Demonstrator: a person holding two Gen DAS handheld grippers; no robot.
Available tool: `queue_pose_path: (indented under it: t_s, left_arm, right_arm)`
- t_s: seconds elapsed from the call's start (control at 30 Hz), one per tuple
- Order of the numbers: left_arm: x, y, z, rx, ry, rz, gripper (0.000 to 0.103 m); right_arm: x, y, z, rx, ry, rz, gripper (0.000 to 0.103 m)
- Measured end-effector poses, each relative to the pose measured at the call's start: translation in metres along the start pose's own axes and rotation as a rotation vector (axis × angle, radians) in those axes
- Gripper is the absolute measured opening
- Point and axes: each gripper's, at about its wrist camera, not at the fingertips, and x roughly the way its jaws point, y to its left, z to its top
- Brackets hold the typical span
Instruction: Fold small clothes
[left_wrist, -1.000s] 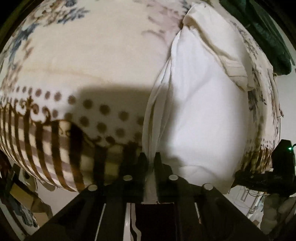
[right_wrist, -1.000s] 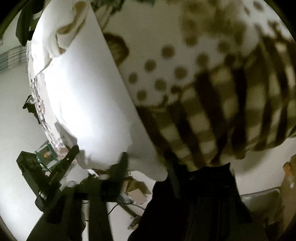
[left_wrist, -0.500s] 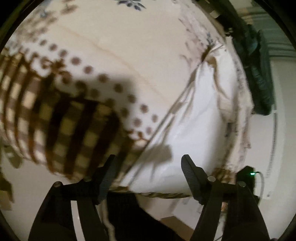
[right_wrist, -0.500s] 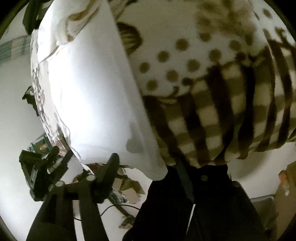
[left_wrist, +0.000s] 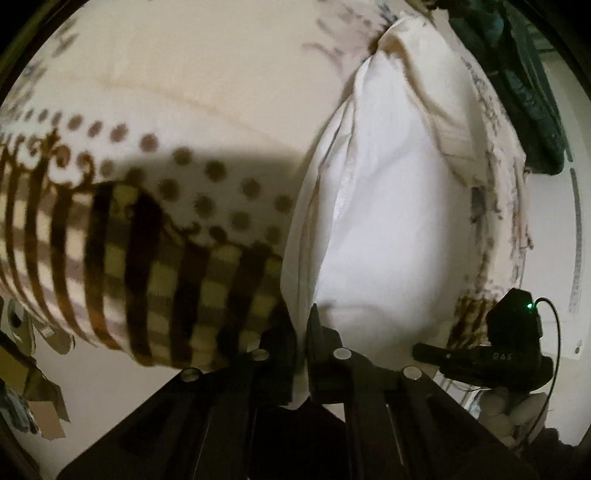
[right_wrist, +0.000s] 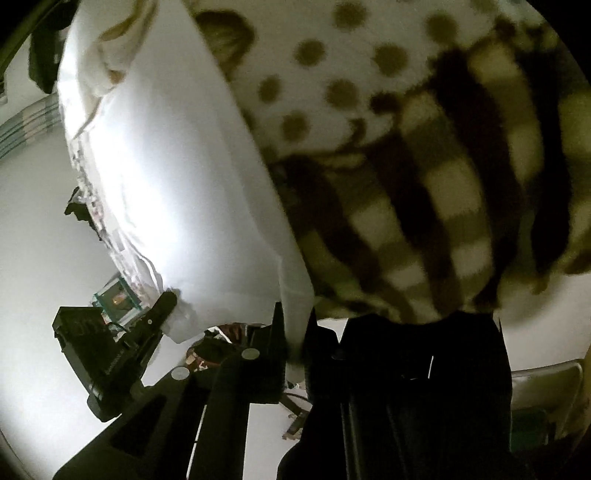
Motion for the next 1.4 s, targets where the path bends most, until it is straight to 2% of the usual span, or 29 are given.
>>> queue_pose_path:
  t_s: [0.1, 0.17, 0.33, 0.43, 0.53, 0.67, 0.7, 0.73, 0.77, 0.8, 0.83, 0.9, 0.97, 1.03, 1.1, 1.17, 1.23, 1.3, 1.33, 1.37, 1.4]
  left_arm:
    - [-0.015, -0.006, -0.001, -0.030, -0.017, -0.031, 0.003]
    - [-0.034, -0.012, 0.007, -0.051, -0.051, -0.103, 0.003]
    - [-0.073, -0.045, 0.055, -0.040, -0.145, -0.250, 0.003]
    - [-0.078, -0.068, 0.100, -0.030, -0.189, -0.320, 0.003]
    - [-0.076, -0.084, 0.152, 0.002, -0.221, -0.355, 0.003]
    - [-0.052, -0.099, 0.216, 0.002, -0.183, -0.398, 0.005]
    - [-0.044, -0.098, 0.232, -0.011, -0.153, -0.408, 0.010]
    - [-0.038, -0.098, 0.250, -0.030, -0.132, -0.417, 0.025]
    - [-0.036, -0.097, 0.260, -0.040, -0.128, -0.424, 0.035]
    - [-0.033, -0.095, 0.268, -0.056, -0.129, -0.444, 0.054]
    - [-0.033, -0.092, 0.278, -0.078, -0.139, -0.463, 0.064]
    - [-0.039, -0.084, 0.287, -0.116, -0.153, -0.475, 0.064]
    - [-0.048, -0.079, 0.292, -0.120, -0.174, -0.450, 0.064]
    - [-0.053, -0.077, 0.292, -0.081, -0.196, -0.400, 0.064]
    - [-0.051, -0.079, 0.292, -0.020, -0.193, -0.314, 0.064]
    - [-0.036, -0.083, 0.293, 0.033, -0.150, -0.245, 0.064]
    - [-0.021, -0.083, 0.294, 0.058, -0.103, -0.232, 0.064]
    - [-0.011, -0.083, 0.295, 0.077, -0.098, -0.248, 0.061]
    - [-0.006, -0.085, 0.295, 0.094, -0.109, -0.250, 0.043]
    - [-0.004, -0.088, 0.296, 0.115, -0.118, -0.248, 0.018]
    - [-0.001, -0.091, 0.299, 0.136, -0.114, -0.232, 0.002]
  right_arm:
    - [-0.018, 0.013, -0.009, -0.026, -0.017, 0.044, 0.007]
    - [-0.037, 0.027, -0.011, -0.048, -0.035, 0.090, 0.007]
    - [-0.097, 0.062, 0.008, -0.075, -0.129, 0.183, 0.007]
    - [-0.132, 0.091, 0.040, -0.074, -0.203, 0.241, 0.007]
    - [-0.154, 0.118, 0.082, -0.082, -0.275, 0.245, 0.007]
    - [-0.165, 0.148, 0.145, -0.052, -0.345, 0.257, 0.010]
    - [-0.167, 0.153, 0.163, -0.037, -0.348, 0.268, 0.011]
    - [-0.167, 0.156, 0.179, -0.028, -0.360, 0.272, 0.011]
    - [-0.168, 0.160, 0.193, -0.022, -0.368, 0.277, 0.014]
    - [-0.168, 0.163, 0.207, -0.013, -0.375, 0.289, 0.020]
    - [-0.171, 0.167, 0.223, 0.005, -0.382, 0.304, 0.024]
    - [-0.175, 0.164, 0.234, 0.022, -0.415, 0.331, 0.043]
    - [-0.182, 0.163, 0.237, 0.013, -0.434, 0.334, 0.056]
    - [-0.191, 0.163, 0.231, -0.015, -0.454, 0.270, 0.056]
    - [-0.198, 0.159, 0.222, -0.054, -0.475, 0.163, 0.057]
    - [-0.196, 0.154, 0.217, -0.087, -0.485, 0.049, 0.057]
    - [-0.184, 0.142, 0.222, -0.084, -0.447, 0.005, 0.057]
    - [-0.171, 0.132, 0.230, -0.065, -0.408, 0.017, 0.057]
    - [-0.164, 0.129, 0.235, -0.057, -0.391, 0.044, 0.057]
    - [-0.160, 0.127, 0.239, -0.045, -0.384, 0.071, 0.044]
    - [-0.157, 0.127, 0.241, -0.040, -0.394, 0.109, 0.005]
